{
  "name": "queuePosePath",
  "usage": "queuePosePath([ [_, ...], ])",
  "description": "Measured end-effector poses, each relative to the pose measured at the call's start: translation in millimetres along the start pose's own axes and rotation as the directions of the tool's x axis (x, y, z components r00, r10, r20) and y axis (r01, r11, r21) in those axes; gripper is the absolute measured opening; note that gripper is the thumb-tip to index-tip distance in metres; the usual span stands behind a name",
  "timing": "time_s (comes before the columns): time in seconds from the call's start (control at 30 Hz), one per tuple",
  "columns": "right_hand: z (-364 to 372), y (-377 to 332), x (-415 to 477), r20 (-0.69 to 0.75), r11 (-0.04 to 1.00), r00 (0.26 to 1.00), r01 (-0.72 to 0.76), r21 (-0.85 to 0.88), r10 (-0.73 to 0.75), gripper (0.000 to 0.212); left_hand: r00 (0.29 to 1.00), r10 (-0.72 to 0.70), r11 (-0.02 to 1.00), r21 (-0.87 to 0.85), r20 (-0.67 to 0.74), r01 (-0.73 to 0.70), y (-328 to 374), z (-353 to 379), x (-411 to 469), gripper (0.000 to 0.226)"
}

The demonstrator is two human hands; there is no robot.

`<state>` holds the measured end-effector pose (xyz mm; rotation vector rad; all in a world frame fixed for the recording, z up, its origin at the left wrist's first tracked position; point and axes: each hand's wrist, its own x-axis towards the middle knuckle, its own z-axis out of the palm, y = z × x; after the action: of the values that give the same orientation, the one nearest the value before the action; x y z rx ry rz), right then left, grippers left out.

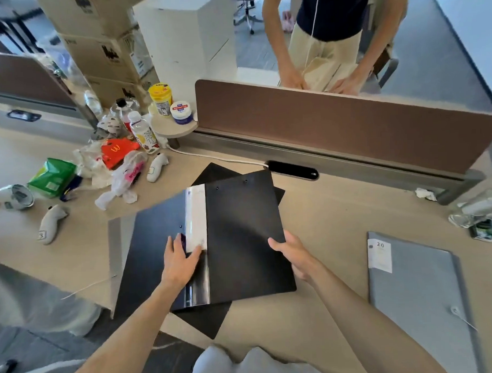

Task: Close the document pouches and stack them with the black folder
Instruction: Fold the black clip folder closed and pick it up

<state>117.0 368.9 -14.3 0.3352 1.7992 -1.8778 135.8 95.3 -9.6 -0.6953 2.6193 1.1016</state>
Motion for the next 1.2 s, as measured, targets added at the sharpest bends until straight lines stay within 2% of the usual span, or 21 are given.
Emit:
queuePosePath([
  [0.1, -11.9, -6.7, -6.5, 0.078, 0.996, 0.997, 0.013, 0.090, -0.020, 0.038, 0.985, 0.071, 0.963, -0.246, -0.156, -0.108, 36.6, -24.8, -21.9, 0.070],
  [0.2, -16.4, -16.4, -9.4, 0.194, 0.980, 0.980, 0.015, 0.199, -0.055, 0.040, 0.974, 0.149, 0.894, -0.397, -0.173, -0.207, 65.8, -43.5, -50.3, 0.066],
  [0.27, -16.4, -29.0, -11.1, 0.207, 0.974, 0.974, 0.050, 0.220, -0.096, 0.036, 0.970, 0.148, 0.865, -0.451, -0.191, -0.221, 81.4, -49.5, -65.7, 0.055],
  [0.33, -15.0, -42.2, -11.8, 0.154, 0.978, 0.978, 0.110, 0.176, -0.138, 0.035, 0.977, 0.114, 0.842, -0.505, -0.178, -0.190, 89.4, -49.2, -71.3, 0.042],
  [0.43, -17.5, -47.4, -11.1, 0.023, 0.983, 0.983, 0.183, -0.027, -0.182, 0.039, 0.992, 0.057, 0.805, -0.582, -0.113, -0.112, 85.1, -40.4, -73.5, 0.038],
  [0.5, -22.4, -48.6, -15.0, 0.021, 0.978, 0.985, 0.174, -0.119, -0.173, 0.053, 0.997, 0.012, 0.758, -0.650, -0.072, -0.056, 80.3, -31.2, -72.1, 0.035],
  [0.57, -28.6, -45.8, -16.0, 0.043, 0.982, 0.992, 0.124, -0.141, -0.120, 0.069, 0.999, 0.008, 0.728, -0.685, -0.038, -0.031, 78.0, -19.7, -65.9, 0.033],
  [0.63, -34.9, -38.3, -13.9, 0.003, 0.984, 0.994, 0.109, -0.143, -0.110, 0.068, 1.000, 0.018, 0.718, -0.696, 0.022, 0.002, 75.9, -7.4, -57.2, 0.033],
  [0.7, -39.3, -31.4, -11.5, -0.127, 0.989, 0.987, 0.078, -0.123, -0.094, 0.056, 0.995, 0.016, 0.739, -0.671, 0.096, 0.053, 72.4, 3.8, -45.4, 0.035],
  [0.83, -47.1, -11.4, -14.8, -0.383, 0.994, 0.924, -0.036, -0.101, -0.006, 0.034, 0.977, 0.050, 0.878, -0.475, 0.207, 0.056, 68.6, 35.3, -16.8, 0.042],
  [0.9, -52.9, 4.9, -18.9, -0.450, 0.983, 0.892, -0.124, -0.134, 0.052, 0.038, 0.963, 0.065, 0.920, -0.389, 0.262, 0.044, 69.3, 57.0, -8.5, 0.043],
  [1.03, -61.4, 33.7, -37.4, -0.523, 0.935, 0.827, -0.324, -0.144, 0.206, 0.067, 0.892, 0.097, 0.971, -0.239, 0.442, 0.013, 64.6, 97.6, 5.1, 0.044],
  [1.1, -67.8, 45.4, -47.0, -0.595, 0.913, 0.778, -0.370, -0.174, 0.202, 0.064, 0.847, 0.080, 0.987, -0.162, 0.526, 0.007, 62.6, 112.8, 11.0, 0.051],
  [1.2, -74.7, 55.8, -65.3, -0.713, 0.901, 0.686, -0.389, -0.194, 0.143, 0.045, 0.811, 0.096, 0.995, -0.077, 0.577, -0.063, 63.0, 129.7, 16.1, 0.059],
])
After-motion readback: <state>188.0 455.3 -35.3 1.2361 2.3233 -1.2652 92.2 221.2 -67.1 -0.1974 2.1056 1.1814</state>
